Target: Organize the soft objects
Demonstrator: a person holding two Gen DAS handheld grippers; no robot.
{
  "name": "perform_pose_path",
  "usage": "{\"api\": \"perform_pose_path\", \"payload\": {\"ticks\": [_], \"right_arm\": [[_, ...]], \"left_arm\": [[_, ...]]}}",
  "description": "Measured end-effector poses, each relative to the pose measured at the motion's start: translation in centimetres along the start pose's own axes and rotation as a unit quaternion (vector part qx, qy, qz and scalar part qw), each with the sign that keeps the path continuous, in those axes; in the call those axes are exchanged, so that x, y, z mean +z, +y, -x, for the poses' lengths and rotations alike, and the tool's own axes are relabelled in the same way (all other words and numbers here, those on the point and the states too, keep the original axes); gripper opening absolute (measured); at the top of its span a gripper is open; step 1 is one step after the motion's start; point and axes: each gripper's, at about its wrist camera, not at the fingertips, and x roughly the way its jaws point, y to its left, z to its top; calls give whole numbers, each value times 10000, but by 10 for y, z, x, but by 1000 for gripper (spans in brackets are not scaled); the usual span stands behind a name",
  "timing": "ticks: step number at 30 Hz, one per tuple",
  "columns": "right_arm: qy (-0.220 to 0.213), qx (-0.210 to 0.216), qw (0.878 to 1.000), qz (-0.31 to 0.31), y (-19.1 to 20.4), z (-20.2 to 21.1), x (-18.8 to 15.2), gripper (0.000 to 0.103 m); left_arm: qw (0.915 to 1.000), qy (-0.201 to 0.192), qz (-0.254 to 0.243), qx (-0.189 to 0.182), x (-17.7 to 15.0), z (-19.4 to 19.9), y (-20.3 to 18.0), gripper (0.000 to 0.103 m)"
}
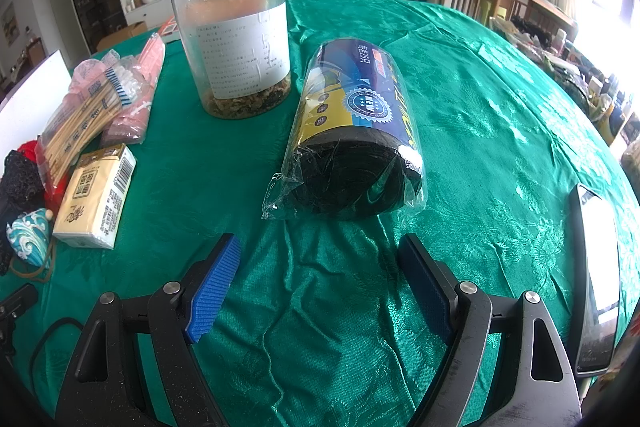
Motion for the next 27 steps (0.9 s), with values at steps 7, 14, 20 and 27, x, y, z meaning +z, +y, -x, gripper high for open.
{"api": "perform_pose_path", "payload": {"ticks": [7, 14, 20, 27], "right_arm": [[-1, 0, 10000, 2, 0, 0, 0, 83], [-3, 2, 10000, 3, 0, 0, 0, 83], [-3, 2, 10000, 4, 0, 0, 0, 83], [-5, 5, 10000, 4, 0, 0, 0, 83]], "left_arm": [[10000, 0, 0, 0, 0, 0, 0, 103], [10000, 0, 1, -2, 0, 0, 0, 103], [10000, 2, -2, -5, 0, 0, 0, 103], [9994, 348, -3, -72, -3, 6, 5, 103]]}}
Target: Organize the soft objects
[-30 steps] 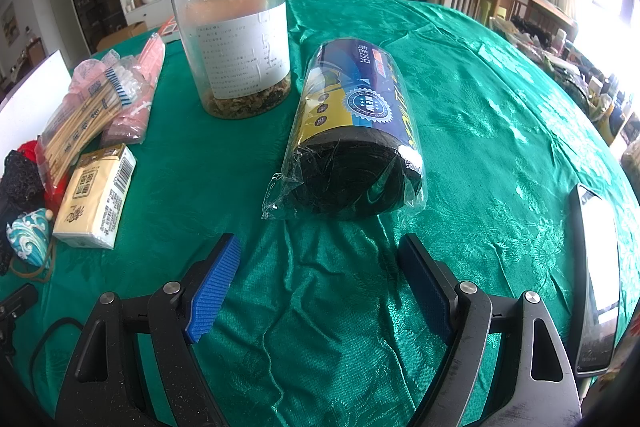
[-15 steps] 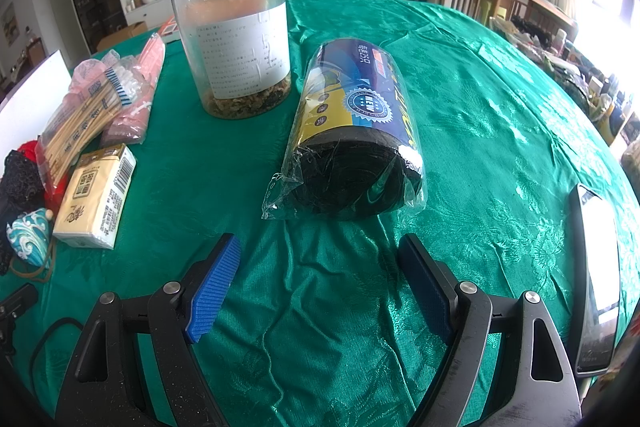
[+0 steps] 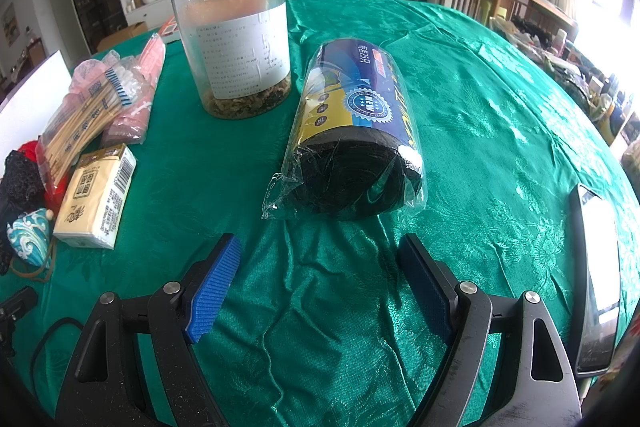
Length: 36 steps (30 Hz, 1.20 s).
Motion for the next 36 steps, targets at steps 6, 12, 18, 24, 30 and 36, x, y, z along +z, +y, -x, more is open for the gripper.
{"api": "perform_pose_path", "payload": {"ticks": [6, 12, 18, 24, 30, 36], "right_arm": [[1, -1, 10000, 4, 0, 0, 0, 84], [4, 9, 10000, 12, 1, 1, 0, 85], [2, 11, 10000, 10, 1, 1, 0, 85], [2, 8, 10000, 12, 1, 1, 0, 85], [-68, 322, 9990, -312, -7, 9, 1, 83], [-199, 1035, 9804, -1667, -54, 16, 51, 85]], "left_arm": [[9972, -352, 360, -560, 24, 54, 19, 103], [9947, -475, 858, -293, 131, 46, 50, 103], [9856, 261, 1668, 74, 183, -49, 95, 97], [9731, 663, 2197, -180, 177, -96, 110, 83], [9744, 325, 2215, -194, 177, -69, 123, 64], [9787, -130, 2033, -256, 181, -17, 126, 64]]}}
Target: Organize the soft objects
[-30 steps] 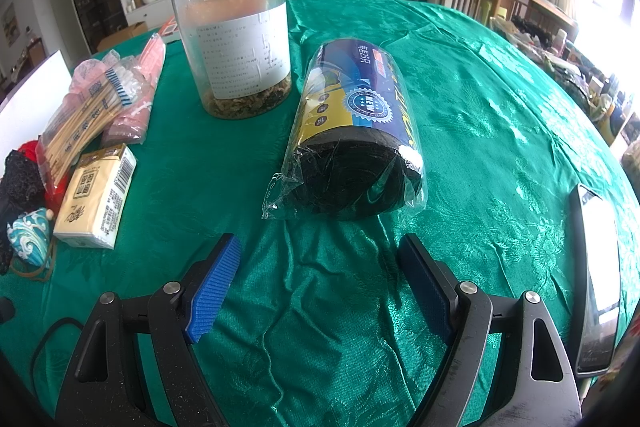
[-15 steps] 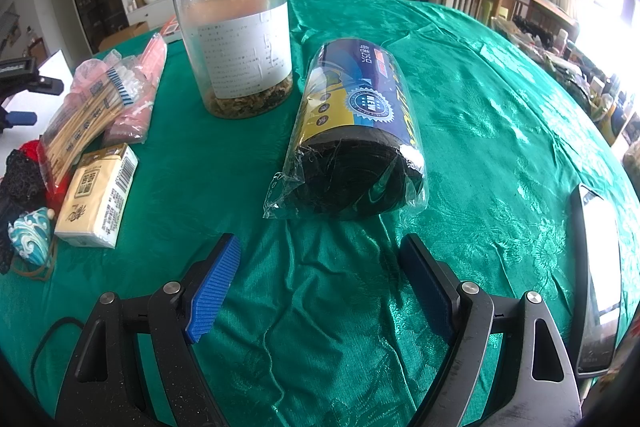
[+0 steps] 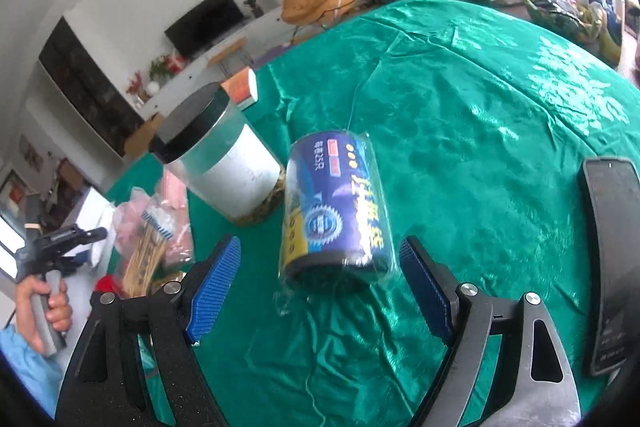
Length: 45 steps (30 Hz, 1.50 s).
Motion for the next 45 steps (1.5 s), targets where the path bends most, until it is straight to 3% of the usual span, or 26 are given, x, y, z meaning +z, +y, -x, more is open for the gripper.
{"api": "perform_pose_path", "payload": {"ticks": [2, 4, 5, 8, 13, 15, 19, 22, 25, 26, 28, 29, 31, 33, 34, 37, 39, 40, 43, 44, 45], "right_arm": [[694, -254, 9966, 358, 12, -32, 18, 84], [1048, -736, 9884, 818, 22, -57, 24, 76], [1072, -921, 9852, 971, 22, -62, 26, 59], [1025, -860, 9879, 783, 17, -59, 34, 58], [235, -590, 9932, 971, 44, 11, 49, 58], [82, -200, 9920, 1248, 77, 38, 50, 58], [220, 1159, 9780, 1719, 173, 73, 33, 58], [465, 2172, 9531, 2056, 258, 85, 5, 58], [825, 2921, 9234, 2350, 339, 82, -31, 58], [945, 3068, 9149, 2449, 362, 78, -44, 59], [1206, 3355, 8983, 2569, 397, 68, -67, 66], [1354, 3534, 8896, 2557, 406, 62, -76, 74], [1469, 3671, 8839, 2499, 408, 55, -87, 75], [1284, 3541, 8916, 2512, 390, 51, -89, 75], [1117, 3312, 9015, 2553, 377, 47, -88, 75], [696, 1934, 9300, 3048, 342, 20, -86, 78], [999, 1156, 9298, 3348, 321, -16, -91, 79], [1281, 987, 9262, 3406, 311, -34, -97, 79], [1549, 932, 9115, 3695, 295, -62, -116, 71], [1522, 881, 9107, 3737, 291, -63, -120, 46], [1501, 837, 9150, 3650, 287, -63, -120, 42]], "left_arm": [[9998, -85, -44, -170, 0, 19, -2, 64], [9993, -174, -120, -324, -5, 39, -4, 64], [9989, -209, -170, -394, -8, 50, -3, 64], [9974, -361, -267, -564, -18, 84, 6, 64], [9964, -667, -252, -469, -39, 140, 48, 64], [9965, -789, -196, -193, -50, 159, 73, 64], [9947, -940, 151, 386, -74, 189, 132, 64], [9919, -924, 496, 721, -92, 199, 174, 64], [9868, -918, 639, 1169, -109, 206, 200, 65], [9851, -941, 675, 1274, -114, 208, 204, 68], [9845, -1026, 739, 1213, -121, 214, 212, 86], [9841, -1101, 773, 1161, -123, 216, 214, 101], [9821, -1293, 796, 1113, -128, 219, 214, 103], [9828, -1339, 809, 985, -131, 218, 212, 103], [9832, -1361, 835, 887, -133, 216, 209, 103], [9854, -1382, 837, 528, -136, 209, 192, 103], [9870, -1397, 740, 298, -137, 207, 175, 103], [9877, -1402, 672, 191, -137, 205, 162, 103], [9905, -1326, 350, -109, -140, 200, 125, 103], [9913, -1284, 211, -172, -141, 197, 112, 103], [9918, -1260, 62, -225, -143, 196, 101, 103]]}}
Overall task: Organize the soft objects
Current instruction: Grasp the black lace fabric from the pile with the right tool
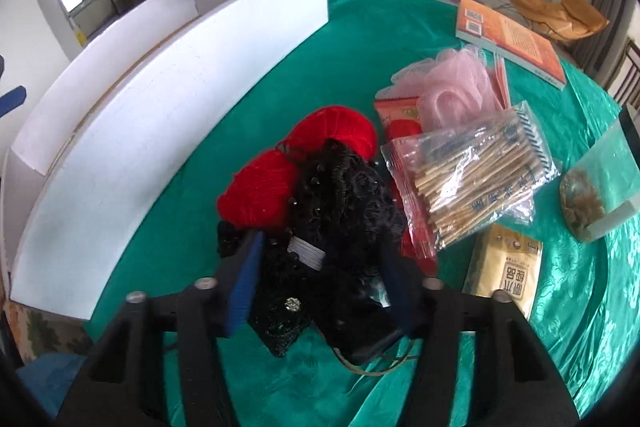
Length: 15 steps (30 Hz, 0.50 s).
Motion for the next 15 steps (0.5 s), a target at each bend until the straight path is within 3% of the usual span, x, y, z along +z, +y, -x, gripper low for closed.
{"api": "perform_pose_path", "payload": {"ticks": [5, 11, 15], "right_arm": [[-627, 218, 9959, -618, -31, 52, -16, 35], [-1454, 428, 9760, -1565, -112, 124, -38, 35], [-1495, -198, 9657, -2113, -173, 141, -67, 37]], "left_arm": [[9970, 97, -728, -249, -16, -8, -53, 103], [9901, 461, -1233, -486, -45, -33, -102, 103], [9868, 726, -1375, -453, -64, -62, -121, 103]]}}
